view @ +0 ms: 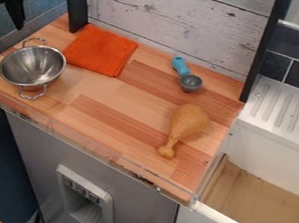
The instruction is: Move the plastic ice cream scoop to the lower center of the countertop
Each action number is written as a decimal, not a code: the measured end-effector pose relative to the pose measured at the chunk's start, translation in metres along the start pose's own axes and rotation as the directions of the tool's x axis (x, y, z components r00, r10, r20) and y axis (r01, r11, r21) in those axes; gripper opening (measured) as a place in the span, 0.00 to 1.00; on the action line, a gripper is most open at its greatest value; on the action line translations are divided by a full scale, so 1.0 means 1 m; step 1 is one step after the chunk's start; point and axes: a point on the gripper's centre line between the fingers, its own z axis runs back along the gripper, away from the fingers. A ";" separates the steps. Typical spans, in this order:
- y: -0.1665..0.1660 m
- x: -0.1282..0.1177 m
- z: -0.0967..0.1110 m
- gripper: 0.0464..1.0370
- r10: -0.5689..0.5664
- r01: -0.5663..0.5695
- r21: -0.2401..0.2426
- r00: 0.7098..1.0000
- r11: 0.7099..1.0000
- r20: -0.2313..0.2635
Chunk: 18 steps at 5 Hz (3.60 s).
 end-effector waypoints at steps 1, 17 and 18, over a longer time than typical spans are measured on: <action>0.000 -0.002 -0.011 0.96 0.011 -0.011 -0.004 0.999 1.000 -0.031; -0.247 -0.046 -0.110 0.29 -0.224 0.222 -0.036 0.973 0.974 -0.061; -0.229 -0.039 -0.086 0.29 -0.252 0.250 -0.039 0.967 0.967 -0.042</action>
